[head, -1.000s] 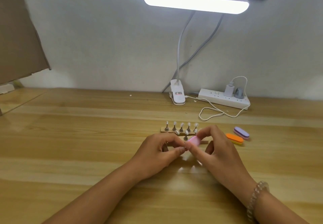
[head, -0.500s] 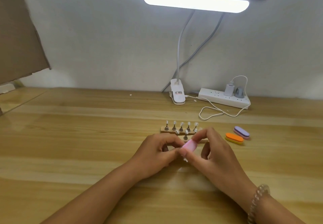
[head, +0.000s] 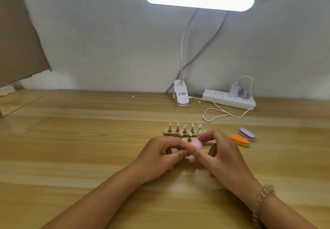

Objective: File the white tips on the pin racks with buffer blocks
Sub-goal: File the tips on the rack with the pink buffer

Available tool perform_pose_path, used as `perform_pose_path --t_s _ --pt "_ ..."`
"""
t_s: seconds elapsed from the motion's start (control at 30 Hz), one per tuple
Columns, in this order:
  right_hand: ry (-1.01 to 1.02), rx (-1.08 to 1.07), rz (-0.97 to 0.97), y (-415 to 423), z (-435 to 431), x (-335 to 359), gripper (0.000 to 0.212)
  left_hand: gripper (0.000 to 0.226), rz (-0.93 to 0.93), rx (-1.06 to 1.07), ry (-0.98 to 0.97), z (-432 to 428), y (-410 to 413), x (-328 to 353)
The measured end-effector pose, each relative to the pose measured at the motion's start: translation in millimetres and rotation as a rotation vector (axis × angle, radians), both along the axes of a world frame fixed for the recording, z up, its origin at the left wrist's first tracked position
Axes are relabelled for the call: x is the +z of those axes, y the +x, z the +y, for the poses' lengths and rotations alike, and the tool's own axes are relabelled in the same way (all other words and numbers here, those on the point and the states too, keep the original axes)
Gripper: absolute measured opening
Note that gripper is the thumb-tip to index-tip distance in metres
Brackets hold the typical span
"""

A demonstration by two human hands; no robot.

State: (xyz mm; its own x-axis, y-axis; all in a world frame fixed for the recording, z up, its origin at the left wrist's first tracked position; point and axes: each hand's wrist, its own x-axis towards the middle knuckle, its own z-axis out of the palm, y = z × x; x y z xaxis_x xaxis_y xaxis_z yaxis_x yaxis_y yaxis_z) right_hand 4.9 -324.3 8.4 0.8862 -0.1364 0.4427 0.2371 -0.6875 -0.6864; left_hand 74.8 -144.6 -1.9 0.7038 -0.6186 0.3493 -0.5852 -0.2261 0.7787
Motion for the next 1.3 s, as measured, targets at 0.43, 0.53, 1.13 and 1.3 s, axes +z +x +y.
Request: perform_pose_path --t_s 0.43,0.53,1.13,1.3 --pt "0.054 0.051 -0.017 -2 7 2 0.043 0.014 0.020 -0.004 0.010 0 1 -2" --pt "0.035 0.039 -0.038 -2 4 0 0.036 0.014 0.026 -0.007 0.011 0 1 -1" --pt "0.089 0.104 0.003 0 5 1 0.039 0.016 0.003 0.003 0.064 0 3 -3" --pt "0.102 0.077 0.002 0 3 0 0.039 0.017 0.009 -0.021 0.041 1 2 -2"
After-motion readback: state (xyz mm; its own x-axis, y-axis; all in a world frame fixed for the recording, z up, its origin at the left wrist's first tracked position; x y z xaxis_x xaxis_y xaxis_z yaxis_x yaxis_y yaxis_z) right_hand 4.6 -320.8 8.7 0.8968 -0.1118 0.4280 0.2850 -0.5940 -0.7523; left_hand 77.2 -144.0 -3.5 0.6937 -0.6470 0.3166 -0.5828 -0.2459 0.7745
